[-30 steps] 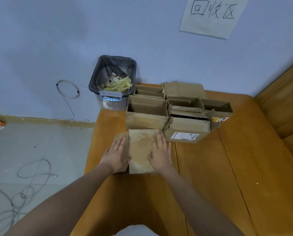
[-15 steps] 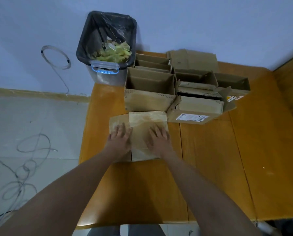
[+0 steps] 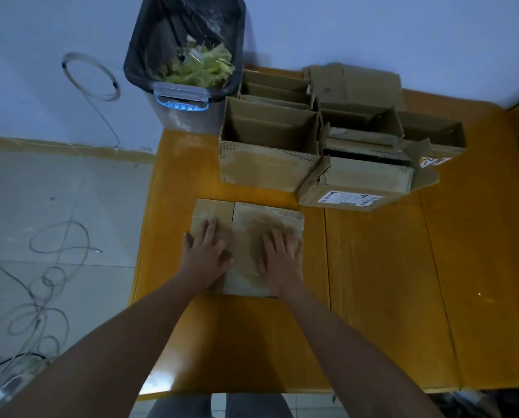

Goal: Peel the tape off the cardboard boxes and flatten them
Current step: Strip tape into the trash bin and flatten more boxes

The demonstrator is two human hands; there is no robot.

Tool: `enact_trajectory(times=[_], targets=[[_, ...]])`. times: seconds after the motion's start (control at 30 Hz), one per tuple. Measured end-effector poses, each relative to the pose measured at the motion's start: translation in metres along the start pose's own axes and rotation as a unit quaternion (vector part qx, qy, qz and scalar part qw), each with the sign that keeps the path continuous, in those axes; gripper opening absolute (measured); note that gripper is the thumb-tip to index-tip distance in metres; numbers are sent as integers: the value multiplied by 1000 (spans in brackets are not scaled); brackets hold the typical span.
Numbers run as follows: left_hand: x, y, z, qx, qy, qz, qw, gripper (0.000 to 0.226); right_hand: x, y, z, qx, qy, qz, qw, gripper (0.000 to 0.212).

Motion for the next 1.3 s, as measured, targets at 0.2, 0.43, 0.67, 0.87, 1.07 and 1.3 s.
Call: enact_trajectory(times=[0.2, 0.43, 0.67, 0.87, 1.07, 1.3], targets=[[3, 1, -1, -24, 41, 0, 999, 76, 15, -6, -12, 8, 41, -28, 999, 65], [8, 5, 2, -101, 75, 18, 992, 79, 7, -12, -3, 45, -80, -21, 996, 82], [11, 17, 2, -175, 121, 17, 977, 82, -2, -3, 11, 100, -95, 28, 990, 70], [4, 19, 10, -177, 140, 47, 973, 81, -2, 9, 27, 310, -172, 127, 927, 58], [-2, 23, 15, -169, 115, 52, 978, 83, -13, 9, 38, 350, -170, 193, 901, 40], [-14, 23, 13, -223, 109, 42, 968, 82, -28, 7, 46, 375, -111, 156, 907, 50]])
Point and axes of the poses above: each hand's wrist, its own x-axis towards the middle knuckle, its own y-axis out of the back of the hand, z = x × y, the point moved 1 cm from there along x, towards the middle knuckle, and after that the axes turned 3 degrees about y, right-handed, at the moved point
